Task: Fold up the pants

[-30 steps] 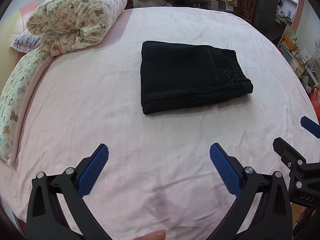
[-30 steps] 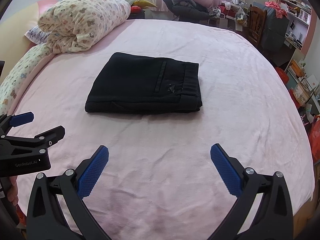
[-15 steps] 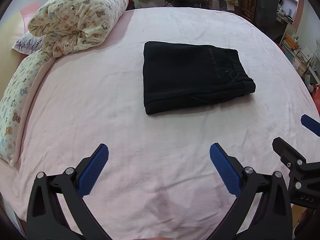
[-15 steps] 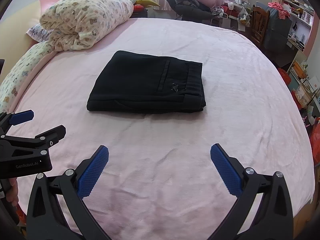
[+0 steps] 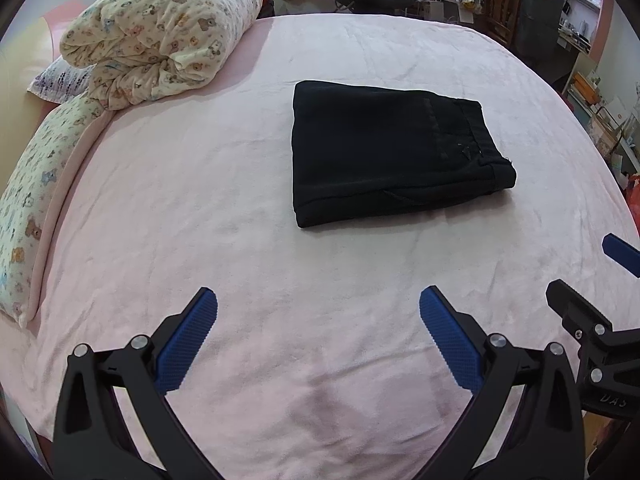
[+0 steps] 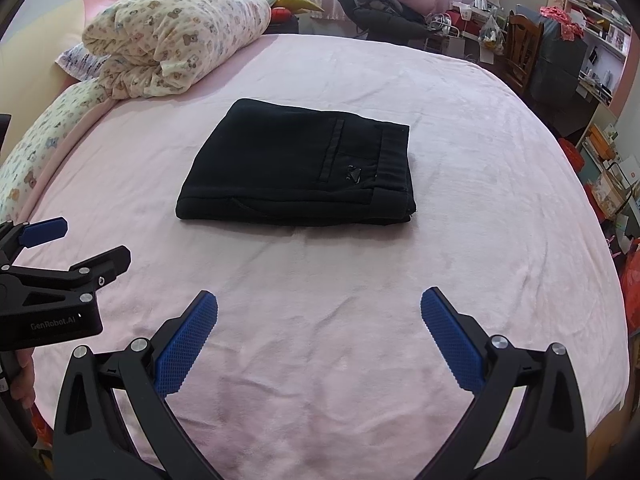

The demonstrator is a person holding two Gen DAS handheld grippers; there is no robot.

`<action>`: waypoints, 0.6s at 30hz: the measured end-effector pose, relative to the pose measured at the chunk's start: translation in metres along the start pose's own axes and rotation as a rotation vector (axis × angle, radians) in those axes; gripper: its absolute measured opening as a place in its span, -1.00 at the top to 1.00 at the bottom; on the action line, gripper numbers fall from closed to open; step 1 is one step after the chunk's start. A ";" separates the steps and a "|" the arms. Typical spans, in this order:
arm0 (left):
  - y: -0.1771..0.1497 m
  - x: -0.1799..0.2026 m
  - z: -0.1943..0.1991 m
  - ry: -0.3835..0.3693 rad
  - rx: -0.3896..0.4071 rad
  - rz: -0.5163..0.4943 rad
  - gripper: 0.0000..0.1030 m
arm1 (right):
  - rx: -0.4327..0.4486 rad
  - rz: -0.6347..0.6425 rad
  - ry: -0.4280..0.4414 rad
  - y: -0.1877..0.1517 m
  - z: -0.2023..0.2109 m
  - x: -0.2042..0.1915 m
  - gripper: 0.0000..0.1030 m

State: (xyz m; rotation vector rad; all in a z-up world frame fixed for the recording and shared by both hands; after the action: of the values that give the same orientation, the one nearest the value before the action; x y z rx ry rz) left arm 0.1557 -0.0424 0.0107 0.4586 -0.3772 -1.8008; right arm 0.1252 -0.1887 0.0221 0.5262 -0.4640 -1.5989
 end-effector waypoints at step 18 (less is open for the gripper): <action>0.000 0.000 0.001 0.003 0.011 -0.011 -0.97 | -0.009 0.005 0.003 -0.002 -0.004 0.002 -0.97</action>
State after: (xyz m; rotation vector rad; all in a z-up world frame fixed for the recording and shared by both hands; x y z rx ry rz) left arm 0.1552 -0.0420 0.0111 0.4720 -0.3828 -1.8089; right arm 0.1254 -0.1902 0.0173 0.5196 -0.4553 -1.5945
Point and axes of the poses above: each gripper's, at about its wrist camera, not at the fingertips, and z roughly against the way its jaws point, x to its right, y to its top, the point moved 9 cm from there along -z, roughly the way its jaws point, and after that the axes turned 6 degrees about y, right-handed, at the moved point
